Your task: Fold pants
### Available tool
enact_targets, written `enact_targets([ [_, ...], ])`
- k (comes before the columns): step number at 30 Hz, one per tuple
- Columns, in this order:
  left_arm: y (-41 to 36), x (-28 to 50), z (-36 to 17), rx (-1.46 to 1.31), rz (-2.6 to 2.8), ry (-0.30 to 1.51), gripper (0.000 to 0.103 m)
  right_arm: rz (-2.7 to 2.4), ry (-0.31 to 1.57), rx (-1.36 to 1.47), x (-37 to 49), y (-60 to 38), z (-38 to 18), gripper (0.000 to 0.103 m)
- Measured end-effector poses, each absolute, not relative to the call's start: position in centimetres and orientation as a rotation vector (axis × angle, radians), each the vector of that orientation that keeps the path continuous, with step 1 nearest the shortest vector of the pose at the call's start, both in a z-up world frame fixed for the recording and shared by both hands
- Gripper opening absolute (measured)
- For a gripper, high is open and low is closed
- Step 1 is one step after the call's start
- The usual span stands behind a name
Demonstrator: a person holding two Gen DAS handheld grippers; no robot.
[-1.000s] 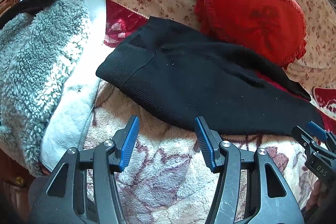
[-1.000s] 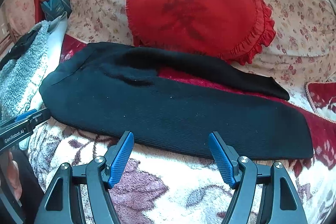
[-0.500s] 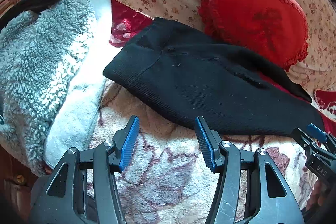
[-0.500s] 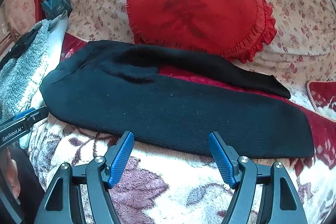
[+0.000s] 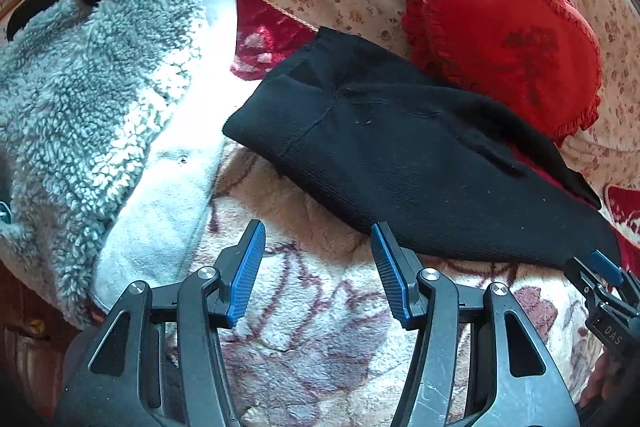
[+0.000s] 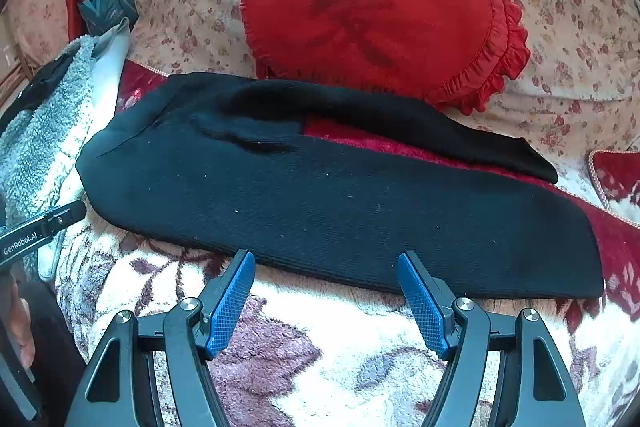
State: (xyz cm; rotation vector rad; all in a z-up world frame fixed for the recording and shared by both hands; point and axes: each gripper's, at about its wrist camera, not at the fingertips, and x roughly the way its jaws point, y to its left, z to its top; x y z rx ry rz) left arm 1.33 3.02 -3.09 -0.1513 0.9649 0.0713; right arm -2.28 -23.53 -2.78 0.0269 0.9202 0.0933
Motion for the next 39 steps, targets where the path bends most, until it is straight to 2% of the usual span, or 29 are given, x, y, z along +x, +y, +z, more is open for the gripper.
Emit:
enact_targets([
  [15,4.1,0.8,-3.1,-0.165,0.093,0.971,0.055,0.11,0.931,0.01,-2.5,-23.1,-3.2,0.072],
  [25,6.3,1.4,-3.3,-0.3,0.099,0.997,0.055,0.174,0.966,0.048,-3.1,-23.0,-3.8,0.072],
  [34,6.0,5.6,-4.7,-0.392,0.1,1.047,0.055,0.153,0.917,-0.128,-2.5,-21.0,-5.1,0.072],
  [35,5.9,6.3,-5.0,-0.395,0.092,1.06,0.055,0.155,0.909,-0.157,-2.2,-20.6,-5.3,0.071],
  [39,4.6,8.4,-6.0,-0.344,0.078,1.091,0.055,0.186,0.85,-0.243,-0.9,-19.0,-6.0,0.051],
])
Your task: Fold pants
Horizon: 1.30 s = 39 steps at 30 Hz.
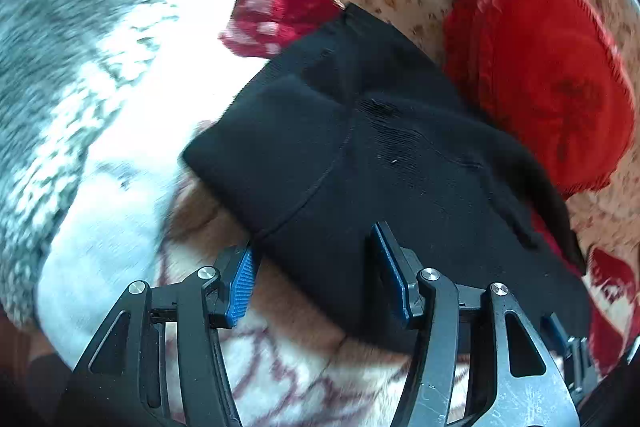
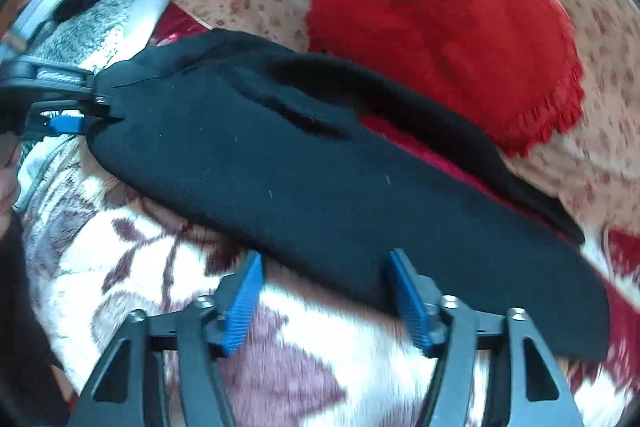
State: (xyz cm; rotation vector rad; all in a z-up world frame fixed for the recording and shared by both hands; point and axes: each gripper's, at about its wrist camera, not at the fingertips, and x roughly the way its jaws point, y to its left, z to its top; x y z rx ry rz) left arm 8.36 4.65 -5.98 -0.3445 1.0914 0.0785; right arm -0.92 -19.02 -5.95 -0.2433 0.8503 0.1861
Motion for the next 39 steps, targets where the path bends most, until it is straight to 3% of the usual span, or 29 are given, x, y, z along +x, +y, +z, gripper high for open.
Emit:
enact_targets([
  [2,4.2,8.6,-6.1,-0.327,0.087,1.078,0.049,0.199,0.829,-0.231,-0.2,-18.9,-5.9,0.037],
  [4,4.0,8.7,-6.0,-0.343,0.06,1.063,0.014,0.227,0.814,-0.206,0.4,-18.8,-5.7,0.028],
  [6,3.7,8.6,-5.7,-0.338,0.049,1.055,0.011,0.261,0.81,-0.194,0.7,-18.7,-5.5,0.015],
  [8,3.5,7.8,-4.7,-0.313,0.043,1.023,0.009,0.282,0.813,-0.18,0.3,-18.5,-5.1,0.01],
  [12,4.2,5.2,-2.2,-0.316,0.006,0.979,0.009,0.32,0.805,-0.139,-1.5,-18.7,-3.7,0.005],
  [16,5.7,2.3,-1.0,-0.314,-0.001,0.974,0.009,0.388,0.812,-0.097,-3.7,-19.0,-2.1,0.005],
  [21,8.2,1.4,-4.4,-0.383,0.049,1.093,0.01,0.434,0.843,-0.124,-5.4,-16.4,-3.4,0.008],
  [25,8.2,0.3,-3.4,-0.338,0.07,1.065,0.02,0.435,0.936,-0.14,-5.1,-16.8,-4.5,0.015],
  [28,8.2,-0.8,-1.9,-0.314,0.092,1.039,0.021,0.389,0.885,-0.065,-6.1,-20.0,-2.4,0.03],
  [39,6.2,-3.4,2.3,-0.217,0.12,0.911,0.022,-0.072,0.953,0.012,-4.0,-33.3,-2.7,0.036],
])
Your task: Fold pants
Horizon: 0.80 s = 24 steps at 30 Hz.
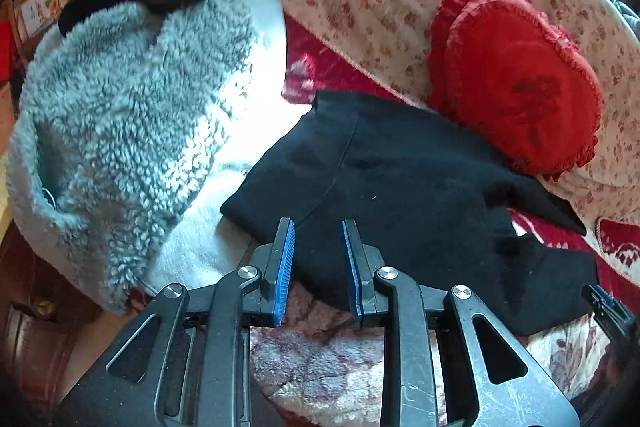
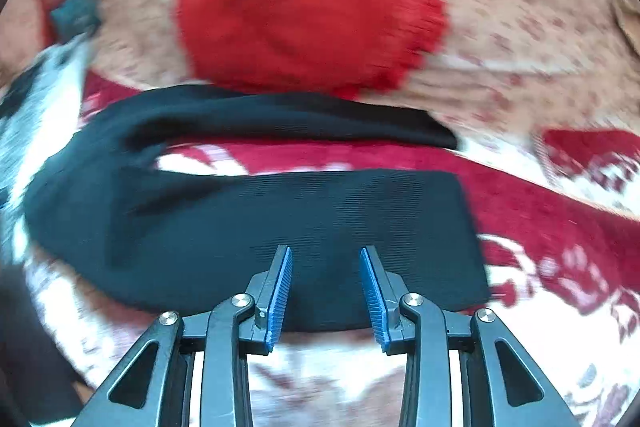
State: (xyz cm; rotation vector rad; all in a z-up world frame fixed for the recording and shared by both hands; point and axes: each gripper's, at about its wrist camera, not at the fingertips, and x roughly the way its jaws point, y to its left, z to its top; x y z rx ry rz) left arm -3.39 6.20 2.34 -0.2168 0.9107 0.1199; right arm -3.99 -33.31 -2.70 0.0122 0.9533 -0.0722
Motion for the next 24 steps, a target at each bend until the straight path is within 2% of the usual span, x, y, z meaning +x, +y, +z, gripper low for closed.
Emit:
enact_targets([
  [2,5.5,-2.8,2.2,-0.203,0.087,0.915,0.022,-0.119,0.973,0.014,-3.3,-35.7,-2.8,0.039],
  [6,3.1,-1.8,0.5,-0.178,0.007,0.959,0.037,-0.198,1.001,0.041,-2.4,-39.3,-3.4,0.044],
  [10,1.0,-0.6,-1.8,-0.162,-0.042,1.041,0.037,-0.253,1.025,0.069,-1.7,-41.4,-3.9,0.048],
  [15,-0.7,0.0,-3.4,-0.121,-0.045,1.086,0.037,-0.197,1.027,0.244,-1.3,-43.9,-5.2,0.052],
  [16,-0.6,0.0,-3.4,-0.121,-0.044,1.086,0.037,-0.182,1.018,0.266,-1.4,-44.0,-5.1,0.048],
  [17,-0.6,-0.1,-3.4,-0.125,-0.044,1.086,0.037,-0.129,1.005,0.29,-1.5,-43.9,-4.9,0.027],
  [18,-0.6,0.0,-3.3,-0.127,-0.044,1.086,0.037,-0.095,0.999,0.297,-1.4,-43.7,-4.8,0.011],
  [19,-0.6,0.0,-3.2,-0.13,-0.045,1.087,0.037,-0.091,0.992,0.275,-1.5,-43.3,-4.7,0.007],
  [24,-0.4,0.0,-2.2,-0.138,-0.056,1.064,0.037,-0.12,0.938,0.146,-3.7,-41.7,-1.4,0.006],
])
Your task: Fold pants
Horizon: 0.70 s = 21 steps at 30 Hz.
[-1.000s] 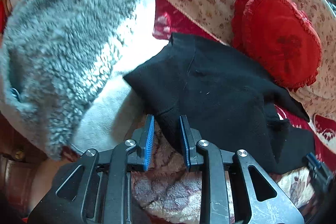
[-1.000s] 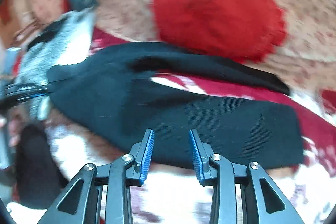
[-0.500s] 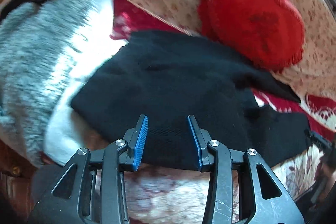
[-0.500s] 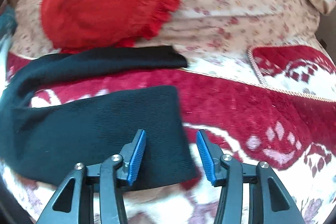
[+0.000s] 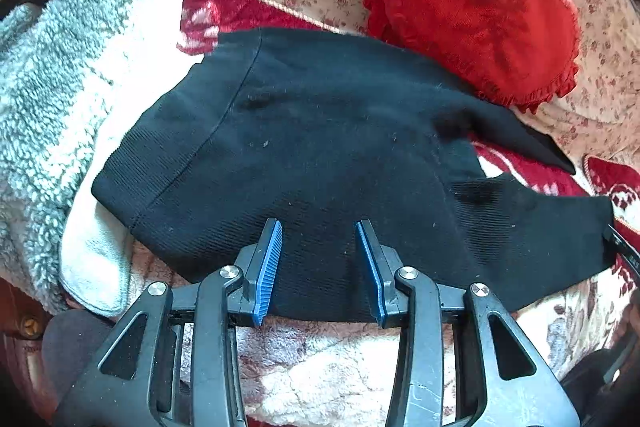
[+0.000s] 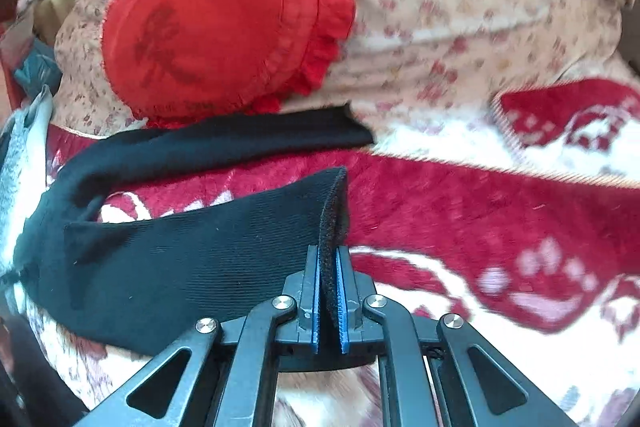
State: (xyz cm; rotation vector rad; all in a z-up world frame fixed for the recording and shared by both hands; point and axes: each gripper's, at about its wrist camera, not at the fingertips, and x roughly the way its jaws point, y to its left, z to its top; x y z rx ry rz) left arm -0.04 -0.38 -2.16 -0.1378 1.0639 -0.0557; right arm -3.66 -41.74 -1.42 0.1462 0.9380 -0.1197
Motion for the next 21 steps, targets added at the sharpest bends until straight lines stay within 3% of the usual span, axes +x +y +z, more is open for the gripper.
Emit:
enact_targets([
  [4,-0.7,-0.3,-2.4,-0.127,-0.058,1.055,0.037,-0.19,0.957,0.038,-5.9,-42.3,-0.3,0.006],
  [10,-1.7,-0.3,-4.2,-0.072,-0.04,1.073,0.037,-0.247,1.085,-0.005,-5.3,-42.3,-5.0,0.006],
  [13,-1.5,-0.2,-3.8,-0.075,-0.044,1.066,0.037,-0.298,1.055,-0.002,-5.5,-42.4,-3.7,0.023],
  [21,-1.9,0.2,-3.0,-0.04,-0.027,1.031,0.037,0.004,0.933,0.098,-4.7,-36.2,0.6,0.025],
])
